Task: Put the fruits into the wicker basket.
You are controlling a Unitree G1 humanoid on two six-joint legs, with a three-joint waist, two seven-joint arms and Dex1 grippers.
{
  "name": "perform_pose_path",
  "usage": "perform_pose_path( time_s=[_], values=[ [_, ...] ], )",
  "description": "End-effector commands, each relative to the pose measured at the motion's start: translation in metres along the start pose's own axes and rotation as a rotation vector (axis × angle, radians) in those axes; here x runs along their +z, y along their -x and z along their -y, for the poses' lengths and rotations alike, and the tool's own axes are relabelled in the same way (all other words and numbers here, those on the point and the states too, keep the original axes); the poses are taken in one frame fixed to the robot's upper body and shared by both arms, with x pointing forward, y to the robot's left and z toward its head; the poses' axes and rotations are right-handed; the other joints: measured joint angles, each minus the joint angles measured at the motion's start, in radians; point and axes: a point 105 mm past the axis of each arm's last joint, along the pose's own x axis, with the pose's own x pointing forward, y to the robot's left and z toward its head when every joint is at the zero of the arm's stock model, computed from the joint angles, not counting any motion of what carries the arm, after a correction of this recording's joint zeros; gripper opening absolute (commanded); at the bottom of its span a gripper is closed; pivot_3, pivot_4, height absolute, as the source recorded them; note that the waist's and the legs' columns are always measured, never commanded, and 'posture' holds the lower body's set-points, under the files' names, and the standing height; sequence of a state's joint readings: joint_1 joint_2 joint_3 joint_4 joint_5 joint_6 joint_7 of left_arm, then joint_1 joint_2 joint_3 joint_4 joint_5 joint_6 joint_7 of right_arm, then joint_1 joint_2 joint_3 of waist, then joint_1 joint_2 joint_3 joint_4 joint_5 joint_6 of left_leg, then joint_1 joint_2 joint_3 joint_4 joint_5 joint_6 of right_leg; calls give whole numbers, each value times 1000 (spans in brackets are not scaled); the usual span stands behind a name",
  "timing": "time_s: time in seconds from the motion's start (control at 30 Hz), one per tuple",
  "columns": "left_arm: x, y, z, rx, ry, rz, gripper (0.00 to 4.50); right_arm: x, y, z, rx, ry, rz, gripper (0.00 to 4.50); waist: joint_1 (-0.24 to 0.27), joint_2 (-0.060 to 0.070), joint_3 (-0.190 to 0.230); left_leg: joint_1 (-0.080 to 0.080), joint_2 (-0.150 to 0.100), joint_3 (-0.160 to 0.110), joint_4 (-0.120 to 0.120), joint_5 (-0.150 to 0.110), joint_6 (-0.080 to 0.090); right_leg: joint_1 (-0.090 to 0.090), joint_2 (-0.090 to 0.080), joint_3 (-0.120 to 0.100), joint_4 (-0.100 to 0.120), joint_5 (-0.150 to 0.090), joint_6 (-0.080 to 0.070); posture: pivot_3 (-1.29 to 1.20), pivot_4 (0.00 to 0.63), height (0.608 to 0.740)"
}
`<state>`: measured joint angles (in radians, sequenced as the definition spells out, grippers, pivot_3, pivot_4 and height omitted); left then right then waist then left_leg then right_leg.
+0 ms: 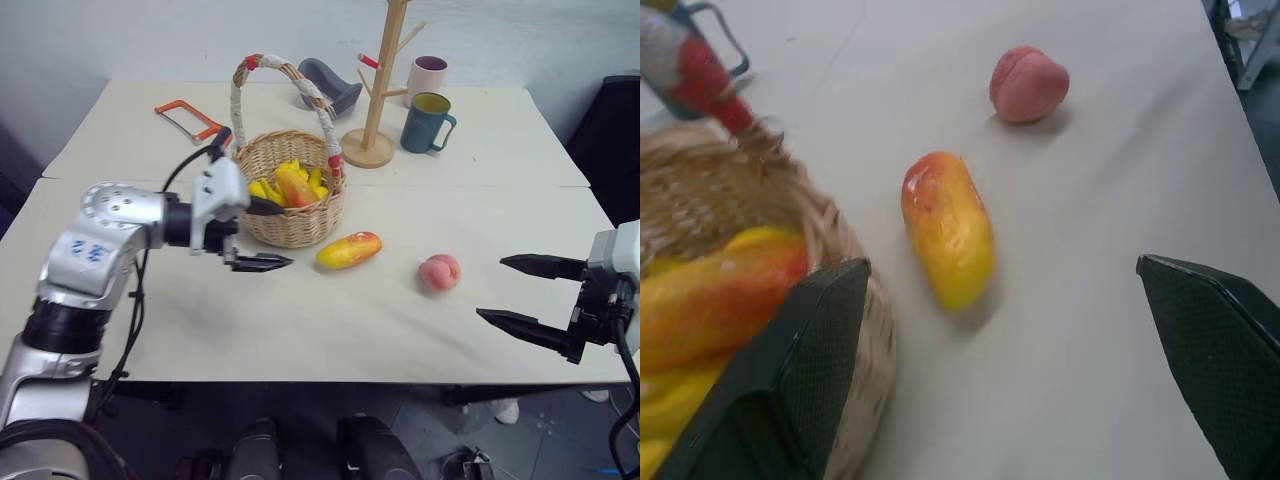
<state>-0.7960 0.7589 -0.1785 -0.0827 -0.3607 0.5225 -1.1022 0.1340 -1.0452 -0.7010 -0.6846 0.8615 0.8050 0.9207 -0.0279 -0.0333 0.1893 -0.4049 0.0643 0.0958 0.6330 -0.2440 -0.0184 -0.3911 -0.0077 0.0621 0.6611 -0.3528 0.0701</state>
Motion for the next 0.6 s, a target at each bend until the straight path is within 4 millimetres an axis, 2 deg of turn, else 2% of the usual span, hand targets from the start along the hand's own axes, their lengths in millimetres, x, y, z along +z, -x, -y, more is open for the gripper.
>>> perform_pose_path(
  time_s=[0.03, 0.23, 0.33, 0.6],
  values=[
    [6, -13, -6, 13, -43, -24, 4477, 9, -5, -6, 10, 66, 4, 4500, 0, 0, 0, 0, 0, 0, 0, 0, 0, 0, 0, 0, 0, 0, 0, 0, 150, 740],
    [10, -56, -7, 52, -106, -79, 4477, 15, -11, -12, 20, 86, 27, 4500, 0, 0, 0, -1, 0, 0, 1, 0, 0, 0, 0, 0, 1, 0, 0, 0, 150, 740],
    [9, -81, 0, 47, -142, -95, 4477, 15, -13, -12, 15, 87, 33, 4500, 0, 0, 0, 0, 0, 0, 2, 0, -1, 0, 0, 1, 1, 0, 0, 0, 150, 740],
    [-9, -130, -12, 130, -222, -190, 4477, 16, -15, -15, 11, 91, 59, 4500, 0, 0, 0, -1, 0, 0, 3, 0, 0, 0, 0, 1, 2, 0, 0, 0, 150, 740]
  ],
)
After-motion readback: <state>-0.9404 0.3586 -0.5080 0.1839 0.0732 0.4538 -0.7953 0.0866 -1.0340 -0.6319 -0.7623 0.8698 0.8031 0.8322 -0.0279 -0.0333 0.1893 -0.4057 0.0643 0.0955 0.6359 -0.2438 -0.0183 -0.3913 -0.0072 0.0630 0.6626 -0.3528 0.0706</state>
